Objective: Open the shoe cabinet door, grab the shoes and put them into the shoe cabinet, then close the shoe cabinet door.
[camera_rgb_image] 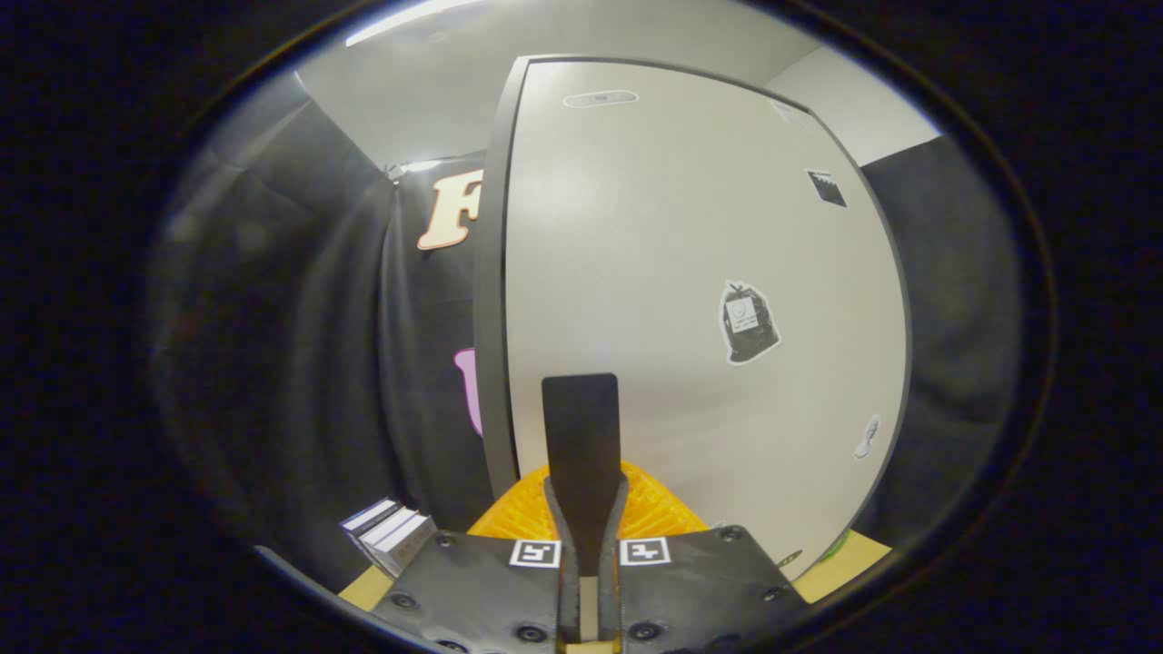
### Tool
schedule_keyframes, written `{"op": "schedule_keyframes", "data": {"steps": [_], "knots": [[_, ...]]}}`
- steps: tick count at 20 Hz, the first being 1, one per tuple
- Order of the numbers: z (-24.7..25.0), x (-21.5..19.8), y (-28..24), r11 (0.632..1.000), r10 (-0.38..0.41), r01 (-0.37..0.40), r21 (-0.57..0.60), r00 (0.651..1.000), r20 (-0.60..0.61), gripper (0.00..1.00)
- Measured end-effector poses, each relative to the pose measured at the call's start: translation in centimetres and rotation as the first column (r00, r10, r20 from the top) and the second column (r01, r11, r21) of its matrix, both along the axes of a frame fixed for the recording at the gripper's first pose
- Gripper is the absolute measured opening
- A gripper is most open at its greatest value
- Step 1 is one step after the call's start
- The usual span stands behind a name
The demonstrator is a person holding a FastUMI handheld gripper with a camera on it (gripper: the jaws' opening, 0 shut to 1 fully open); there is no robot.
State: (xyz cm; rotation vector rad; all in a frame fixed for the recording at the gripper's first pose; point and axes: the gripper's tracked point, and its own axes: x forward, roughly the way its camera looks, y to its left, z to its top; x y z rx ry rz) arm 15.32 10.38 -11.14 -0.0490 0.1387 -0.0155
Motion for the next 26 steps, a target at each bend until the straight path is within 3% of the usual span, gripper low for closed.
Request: {"op": "schedule_keyframes", "data": {"steps": [6,17,26], "knots": [[0.3,-1.4,0.1,0.998,0.061,-0.061,0.014,0.998,-0.016,0.09],[2.8,-10.5,-3.1,0.967,0.249,-0.244,0.074,0.967,-0.060,0.09],[5.9,-17.6,-11.9,0.962,0.271,-0.266,0.066,0.958,-0.095,0.09]]}}
